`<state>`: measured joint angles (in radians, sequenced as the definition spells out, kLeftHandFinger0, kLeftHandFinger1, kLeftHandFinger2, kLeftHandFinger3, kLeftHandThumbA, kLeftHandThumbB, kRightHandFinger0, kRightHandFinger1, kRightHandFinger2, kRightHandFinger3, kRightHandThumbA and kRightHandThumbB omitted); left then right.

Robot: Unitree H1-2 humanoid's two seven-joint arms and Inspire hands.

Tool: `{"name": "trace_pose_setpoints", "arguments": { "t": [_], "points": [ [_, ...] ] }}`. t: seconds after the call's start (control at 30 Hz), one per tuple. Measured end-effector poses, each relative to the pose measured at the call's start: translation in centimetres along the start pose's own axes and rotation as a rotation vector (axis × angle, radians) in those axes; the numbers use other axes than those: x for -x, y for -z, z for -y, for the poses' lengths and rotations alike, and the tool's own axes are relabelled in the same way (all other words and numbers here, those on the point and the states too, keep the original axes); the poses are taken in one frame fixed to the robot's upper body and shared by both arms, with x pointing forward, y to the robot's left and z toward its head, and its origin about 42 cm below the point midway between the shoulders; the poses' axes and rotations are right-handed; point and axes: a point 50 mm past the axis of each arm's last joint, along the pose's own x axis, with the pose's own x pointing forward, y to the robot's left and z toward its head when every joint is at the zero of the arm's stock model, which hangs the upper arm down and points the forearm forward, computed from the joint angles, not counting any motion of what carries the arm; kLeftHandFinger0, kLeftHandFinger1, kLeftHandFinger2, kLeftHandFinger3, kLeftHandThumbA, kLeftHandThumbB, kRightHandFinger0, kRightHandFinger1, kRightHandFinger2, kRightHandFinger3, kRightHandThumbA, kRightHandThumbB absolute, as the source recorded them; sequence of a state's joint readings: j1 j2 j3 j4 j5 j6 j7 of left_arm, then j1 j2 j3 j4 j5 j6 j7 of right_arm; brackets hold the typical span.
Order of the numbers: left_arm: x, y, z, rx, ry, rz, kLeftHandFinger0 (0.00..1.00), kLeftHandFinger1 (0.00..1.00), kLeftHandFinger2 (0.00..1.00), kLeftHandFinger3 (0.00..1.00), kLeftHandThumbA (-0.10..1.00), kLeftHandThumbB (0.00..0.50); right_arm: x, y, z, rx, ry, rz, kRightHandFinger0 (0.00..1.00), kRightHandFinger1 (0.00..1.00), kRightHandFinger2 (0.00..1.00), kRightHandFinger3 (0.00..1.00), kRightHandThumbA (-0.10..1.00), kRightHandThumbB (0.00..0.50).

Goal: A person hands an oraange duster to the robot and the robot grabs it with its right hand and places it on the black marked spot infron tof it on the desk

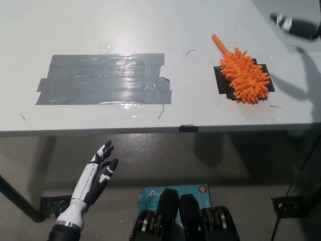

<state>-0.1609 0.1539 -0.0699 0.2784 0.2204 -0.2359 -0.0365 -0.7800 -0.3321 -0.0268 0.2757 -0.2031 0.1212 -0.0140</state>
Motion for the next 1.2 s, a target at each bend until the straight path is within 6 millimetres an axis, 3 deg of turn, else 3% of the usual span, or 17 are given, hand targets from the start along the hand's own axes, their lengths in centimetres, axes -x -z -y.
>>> {"name": "trace_pose_setpoints", "arguments": {
  "t": [0.07,0.1,0.2,0.23,0.3,0.37,0.4,0.43,0.47,0.63,0.77,0.87,0.93,0.97,1.0,1.2],
  "points": [
    [0.0,0.1,0.0,0.0,0.001,-0.004,1.0,1.0,1.0,1.0,1.0,0.152,0.9,0.5,-0.2,-0.001,-0.003,-0.005,1.0,1.0,1.0,1.0,0.98,0.163],
    [0.1,0.3,0.1,0.001,0.002,-0.011,1.0,1.0,1.0,1.0,1.0,0.153,3.5,1.5,-0.7,-0.006,-0.012,-0.012,1.0,1.0,1.0,1.0,0.95,0.15],
    [0.1,0.4,0.1,0.002,0.003,-0.015,1.0,1.0,1.0,1.0,1.0,0.151,6.8,2.7,-1.5,-0.017,-0.025,-0.031,1.0,1.0,1.0,1.0,0.98,0.165],
    [0.1,0.4,0.1,0.002,0.003,-0.015,1.0,1.0,1.0,1.0,1.0,0.149,6.8,2.7,-1.5,-0.017,-0.025,-0.031,1.0,1.0,1.0,1.0,0.97,0.161],
    [0.2,0.6,0.2,0.004,0.004,-0.021,1.0,1.0,1.0,1.0,1.0,0.152,10.3,3.5,-2.5,-0.037,-0.039,-0.046,1.0,1.0,1.0,1.0,0.95,0.164],
    [0.2,0.7,0.2,0.005,0.006,-0.026,1.0,1.0,1.0,1.0,1.0,0.134,12.2,3.7,-3.1,-0.05,-0.048,-0.055,1.0,1.0,1.0,1.0,0.92,0.154],
    [0.3,0.9,0.3,0.007,0.007,-0.034,1.0,1.0,1.0,1.0,1.0,0.131,14.3,3.7,-3.9,-0.068,-0.059,-0.059,1.0,1.0,1.0,1.0,0.92,0.153],
    [0.4,1.0,0.3,0.007,0.007,-0.035,1.0,1.0,1.0,1.0,1.0,0.123,14.7,3.6,-4.0,-0.071,-0.061,-0.058,1.0,1.0,1.0,1.0,0.92,0.143],
    [0.6,1.4,0.4,0.012,0.01,-0.051,1.0,1.0,1.0,1.0,1.0,0.119,17.3,3.4,-5.1,-0.101,-0.079,-0.059,1.0,1.0,1.0,1.0,0.91,0.141],
    [1.4,2.4,0.7,0.022,0.016,-0.07,0.99,1.0,1.0,1.0,0.97,0.132,22.9,1.3,-7.6,-0.182,-0.113,-0.004,1.0,1.0,1.0,1.0,0.84,0.147],
    [1.8,2.6,0.9,0.022,0.018,-0.064,0.99,1.0,1.0,1.0,0.91,0.124,23.8,1.1,-9.0,-0.209,-0.117,0.019,1.0,1.0,1.0,1.0,0.8,0.166],
    [1.9,2.6,0.9,0.023,0.017,-0.062,0.98,1.0,1.0,1.0,0.89,0.12,24.1,2.1,-10.1,-0.204,-0.132,-0.003,1.0,1.0,1.0,1.0,0.8,0.173],
    [2.2,2.7,0.9,0.024,0.016,-0.065,0.98,1.0,1.0,1.0,0.87,0.125,24.7,4.3,-11.5,-0.183,-0.171,-0.062,1.0,1.0,1.0,1.0,0.77,0.177],
    [2.3,2.8,0.9,0.024,0.016,-0.065,0.98,1.0,1.0,1.0,0.87,0.13,24.8,4.9,-11.9,-0.173,-0.185,-0.083,1.0,1.0,1.0,1.0,0.67,0.163],
    [2.3,2.7,1.0,0.025,0.016,-0.064,0.98,1.0,1.0,1.0,0.86,0.124,25.0,5.4,-12.2,-0.165,-0.196,-0.099,1.0,1.0,1.0,1.0,0.71,0.164],
    [2.3,2.5,0.9,0.024,0.013,-0.055,0.99,1.0,1.0,1.0,0.82,0.12,26.0,9.1,-14.0,-0.123,-0.279,-0.209,1.0,1.0,1.0,1.0,0.68,0.161]
  ]
}}
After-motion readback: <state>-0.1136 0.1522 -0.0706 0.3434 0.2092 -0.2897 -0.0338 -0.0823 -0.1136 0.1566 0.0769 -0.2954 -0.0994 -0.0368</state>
